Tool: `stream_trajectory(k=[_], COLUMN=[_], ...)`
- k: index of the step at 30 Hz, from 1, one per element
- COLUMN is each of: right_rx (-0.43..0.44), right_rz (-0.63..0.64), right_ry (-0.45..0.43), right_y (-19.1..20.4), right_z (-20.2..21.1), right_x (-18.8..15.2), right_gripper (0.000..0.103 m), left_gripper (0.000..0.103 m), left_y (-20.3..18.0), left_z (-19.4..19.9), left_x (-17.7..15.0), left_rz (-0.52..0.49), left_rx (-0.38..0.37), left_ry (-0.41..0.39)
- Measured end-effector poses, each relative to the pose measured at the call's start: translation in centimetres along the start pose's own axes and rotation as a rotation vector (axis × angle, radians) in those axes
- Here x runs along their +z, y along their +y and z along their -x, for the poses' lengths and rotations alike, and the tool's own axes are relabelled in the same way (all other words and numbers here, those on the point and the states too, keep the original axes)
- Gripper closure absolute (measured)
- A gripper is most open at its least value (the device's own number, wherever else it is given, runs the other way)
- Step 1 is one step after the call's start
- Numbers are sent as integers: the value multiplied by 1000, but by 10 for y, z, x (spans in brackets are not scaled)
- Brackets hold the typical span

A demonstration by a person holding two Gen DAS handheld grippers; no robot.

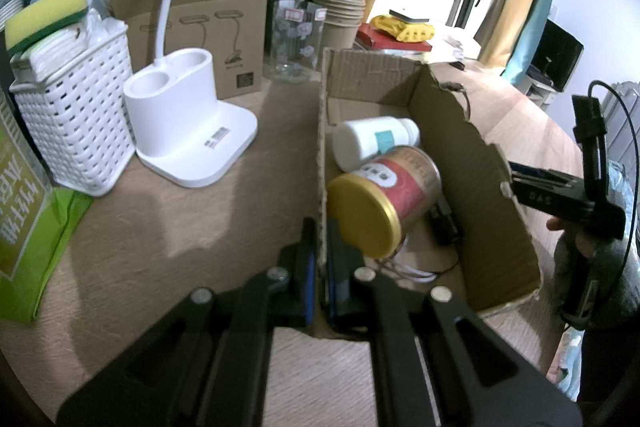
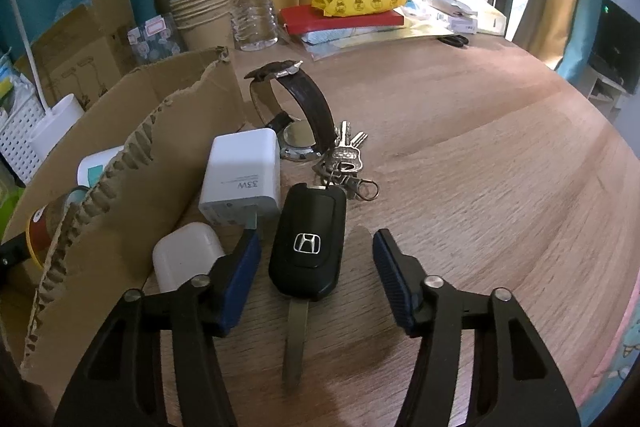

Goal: Organize rigid objects
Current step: 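Move the right gripper to the black car key and grasp it, then lift the car key with the right gripper and release it into the box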

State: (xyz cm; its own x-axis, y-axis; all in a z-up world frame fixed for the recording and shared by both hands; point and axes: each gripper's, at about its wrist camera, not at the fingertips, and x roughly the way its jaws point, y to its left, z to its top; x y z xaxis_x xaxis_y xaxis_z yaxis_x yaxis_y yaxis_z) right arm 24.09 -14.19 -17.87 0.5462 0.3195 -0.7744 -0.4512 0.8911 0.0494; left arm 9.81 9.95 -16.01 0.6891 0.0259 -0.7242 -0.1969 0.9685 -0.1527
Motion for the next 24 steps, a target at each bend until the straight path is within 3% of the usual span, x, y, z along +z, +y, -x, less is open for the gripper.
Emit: stream_trajectory(k=[3, 6, 24], right_rx=[2, 8, 116], right_rz=[0, 9, -97], right_ry=[4, 8, -70], right_y=[-1, 1, -13], right_z=[-1, -2, 26], right_x=[0, -1, 1], right_gripper=[54, 64, 66], left_gripper=[99, 99, 99], left_y=[0, 0, 0], left_z=[0, 0, 0], left_x=[0, 0, 0], left_rz=[0, -1, 0], left_rx=[0, 0, 0], left_ry=[0, 0, 0])
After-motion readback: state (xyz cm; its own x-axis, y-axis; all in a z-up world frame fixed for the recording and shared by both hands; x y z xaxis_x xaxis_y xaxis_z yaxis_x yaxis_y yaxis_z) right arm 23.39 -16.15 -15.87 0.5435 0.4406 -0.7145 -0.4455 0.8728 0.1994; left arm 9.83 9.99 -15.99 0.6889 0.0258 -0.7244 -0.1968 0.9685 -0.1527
